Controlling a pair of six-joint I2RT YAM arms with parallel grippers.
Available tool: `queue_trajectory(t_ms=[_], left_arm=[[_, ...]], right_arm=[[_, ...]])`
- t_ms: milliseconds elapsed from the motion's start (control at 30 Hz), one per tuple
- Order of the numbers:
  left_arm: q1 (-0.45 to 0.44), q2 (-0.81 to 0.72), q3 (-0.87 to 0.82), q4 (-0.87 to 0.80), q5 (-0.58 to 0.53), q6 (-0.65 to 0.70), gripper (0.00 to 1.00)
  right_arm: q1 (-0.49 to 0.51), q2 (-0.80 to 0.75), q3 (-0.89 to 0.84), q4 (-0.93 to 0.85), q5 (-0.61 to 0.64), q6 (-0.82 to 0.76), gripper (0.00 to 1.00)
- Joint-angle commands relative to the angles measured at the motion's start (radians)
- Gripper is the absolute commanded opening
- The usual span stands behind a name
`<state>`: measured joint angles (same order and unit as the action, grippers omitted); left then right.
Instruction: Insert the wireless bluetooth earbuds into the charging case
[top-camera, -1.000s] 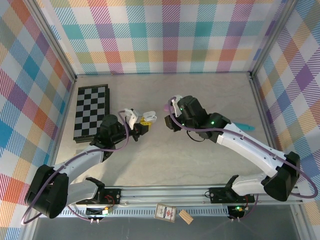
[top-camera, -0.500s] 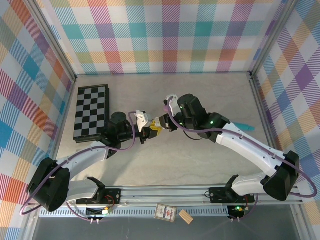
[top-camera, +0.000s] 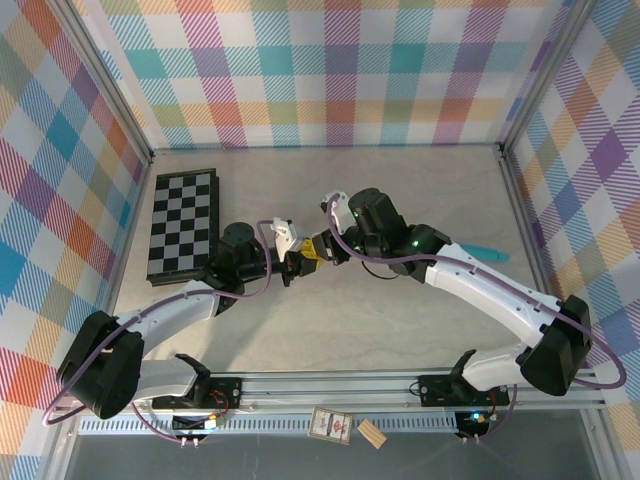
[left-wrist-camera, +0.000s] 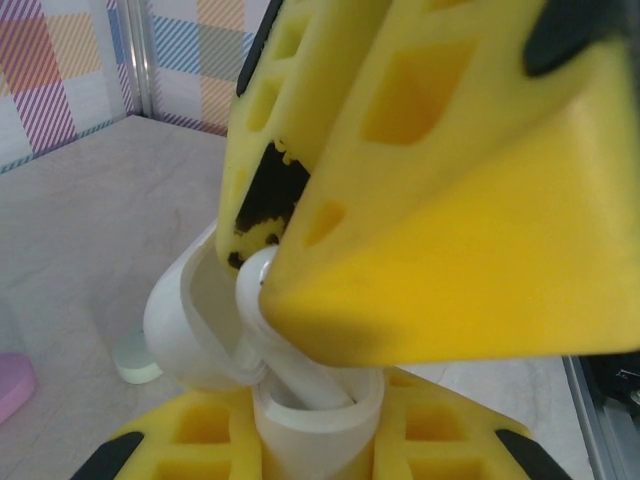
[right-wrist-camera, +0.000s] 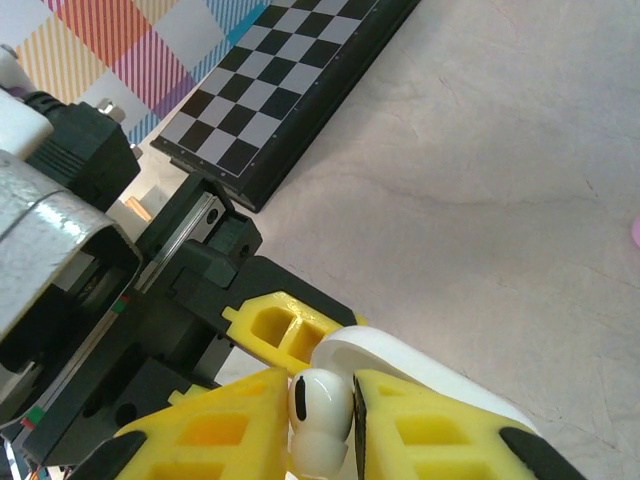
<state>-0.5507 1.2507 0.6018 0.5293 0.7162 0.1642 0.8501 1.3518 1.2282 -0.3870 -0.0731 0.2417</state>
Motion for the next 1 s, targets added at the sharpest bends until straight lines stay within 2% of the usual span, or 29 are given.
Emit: queue_trajectory(t_ms=[0, 267, 500, 867, 967], left_arm=[[-0.009, 0.003, 0.035, 0.068, 0.020, -0.022, 0.19], [-0.009, 0.002, 0.036, 0.103, 0.029, -0.055, 0.19], [-0.009, 0.008, 0.043, 0.109, 0.033, -0.066, 0.19], [-0.006, 0.031, 0.034, 0.134, 0.030, -0.080, 0.18], [-0.006, 0.030, 0.032, 0.142, 0.034, -0.084, 0.18]], right_arm=[[-0.004, 0.012, 0.000, 0.011, -0.021, -0.019, 0.24], [-0.004, 0.020, -0.001, -0.021, 0.012, -0.044, 0.27], [-0.005, -0.008, 0.013, -0.039, 0.057, -0.063, 0.35], [-0.006, -0.098, -0.020, -0.001, 0.082, -0.059, 0.57], [-0.006, -0.121, -0.054, 0.018, 0.141, -0.058, 0.71]])
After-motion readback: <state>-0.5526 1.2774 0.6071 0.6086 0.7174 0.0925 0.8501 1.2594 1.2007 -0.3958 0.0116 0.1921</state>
